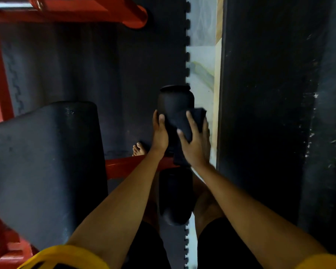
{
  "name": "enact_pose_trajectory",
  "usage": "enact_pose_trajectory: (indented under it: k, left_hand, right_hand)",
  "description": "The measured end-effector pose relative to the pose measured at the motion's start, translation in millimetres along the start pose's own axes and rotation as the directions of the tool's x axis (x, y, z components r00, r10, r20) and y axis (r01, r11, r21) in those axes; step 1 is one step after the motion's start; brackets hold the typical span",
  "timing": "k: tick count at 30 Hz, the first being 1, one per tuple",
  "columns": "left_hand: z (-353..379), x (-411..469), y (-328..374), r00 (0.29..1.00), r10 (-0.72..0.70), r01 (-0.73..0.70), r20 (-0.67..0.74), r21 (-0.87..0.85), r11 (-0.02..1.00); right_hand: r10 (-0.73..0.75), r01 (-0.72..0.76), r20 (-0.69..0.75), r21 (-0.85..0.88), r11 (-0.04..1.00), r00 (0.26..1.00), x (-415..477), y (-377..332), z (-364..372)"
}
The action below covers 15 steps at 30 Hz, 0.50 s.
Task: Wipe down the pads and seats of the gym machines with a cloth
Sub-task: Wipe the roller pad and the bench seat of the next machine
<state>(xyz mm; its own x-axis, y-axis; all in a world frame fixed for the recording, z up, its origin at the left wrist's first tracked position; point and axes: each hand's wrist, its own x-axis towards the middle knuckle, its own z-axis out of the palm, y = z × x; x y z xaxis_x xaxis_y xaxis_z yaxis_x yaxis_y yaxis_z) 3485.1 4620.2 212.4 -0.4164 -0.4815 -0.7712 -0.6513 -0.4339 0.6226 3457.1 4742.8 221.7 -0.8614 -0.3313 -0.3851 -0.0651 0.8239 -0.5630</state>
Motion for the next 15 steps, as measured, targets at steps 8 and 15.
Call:
enact_pose_trajectory:
  k: [8,15]
  left_hand:
    - [-7,-23,-5,0.997,0.075,-0.077,-0.018,-0.067,0.995]
    - [-22,27,6,0.999,-0.05,0.05,-0.012,0.007,0.999]
  right_hand:
    - [0.039,-0.039,-0.036,0.002,0.999,0.999,67,-28,-2]
    - [-0.001,0.001,0.072,-0.005,1.0,0.997,-31,6,16]
